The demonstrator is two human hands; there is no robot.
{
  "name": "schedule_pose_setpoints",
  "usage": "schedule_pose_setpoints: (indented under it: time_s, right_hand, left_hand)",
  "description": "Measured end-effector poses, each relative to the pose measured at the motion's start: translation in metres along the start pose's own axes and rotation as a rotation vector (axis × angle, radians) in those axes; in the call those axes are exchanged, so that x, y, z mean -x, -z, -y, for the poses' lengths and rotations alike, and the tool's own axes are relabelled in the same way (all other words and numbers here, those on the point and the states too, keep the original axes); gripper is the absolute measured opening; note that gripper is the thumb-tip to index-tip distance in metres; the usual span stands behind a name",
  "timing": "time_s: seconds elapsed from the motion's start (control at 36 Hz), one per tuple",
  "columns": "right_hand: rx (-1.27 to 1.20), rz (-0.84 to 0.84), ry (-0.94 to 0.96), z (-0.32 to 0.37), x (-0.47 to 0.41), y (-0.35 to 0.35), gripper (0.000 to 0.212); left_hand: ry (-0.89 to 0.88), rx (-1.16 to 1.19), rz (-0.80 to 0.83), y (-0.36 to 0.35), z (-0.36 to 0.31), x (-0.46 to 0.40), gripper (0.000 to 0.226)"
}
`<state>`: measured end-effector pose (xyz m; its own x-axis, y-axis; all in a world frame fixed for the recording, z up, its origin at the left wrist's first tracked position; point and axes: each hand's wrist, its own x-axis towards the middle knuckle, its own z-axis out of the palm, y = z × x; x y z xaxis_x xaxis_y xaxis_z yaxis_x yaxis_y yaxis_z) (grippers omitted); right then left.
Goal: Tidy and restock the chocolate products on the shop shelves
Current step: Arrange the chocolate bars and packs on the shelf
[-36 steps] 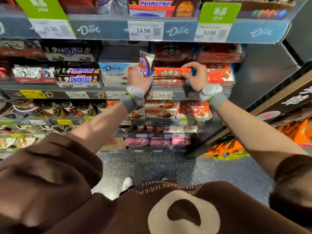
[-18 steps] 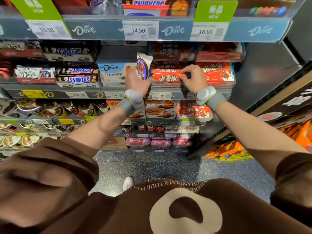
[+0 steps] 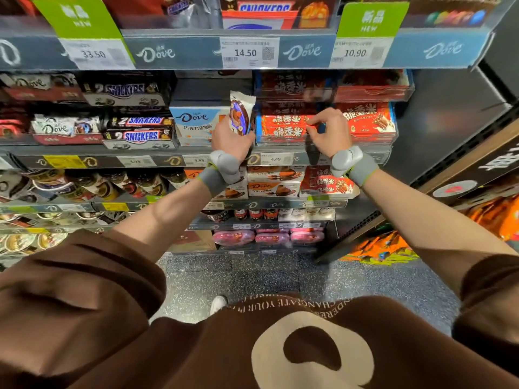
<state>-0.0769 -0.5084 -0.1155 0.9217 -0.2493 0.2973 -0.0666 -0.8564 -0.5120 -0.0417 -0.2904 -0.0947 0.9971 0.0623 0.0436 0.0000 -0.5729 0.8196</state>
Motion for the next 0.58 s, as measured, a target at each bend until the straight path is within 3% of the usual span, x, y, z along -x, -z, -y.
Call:
schedule_pose_setpoints:
  time_s: [0.19,0.58]
  right_hand:
    - [0.076,-0.096,-0.013,0.019,0.013,-0.007,0.020]
    - [-0.036,-0.182,-0.095,0.125,0.056,-0.068,0.012]
  left_hand:
    - [-0.017,0.056,0.013,0.011,0.018,-0.007,0.034]
    - [-0.078,0.080,0.155,0.109,0.099,-0.025,0.026]
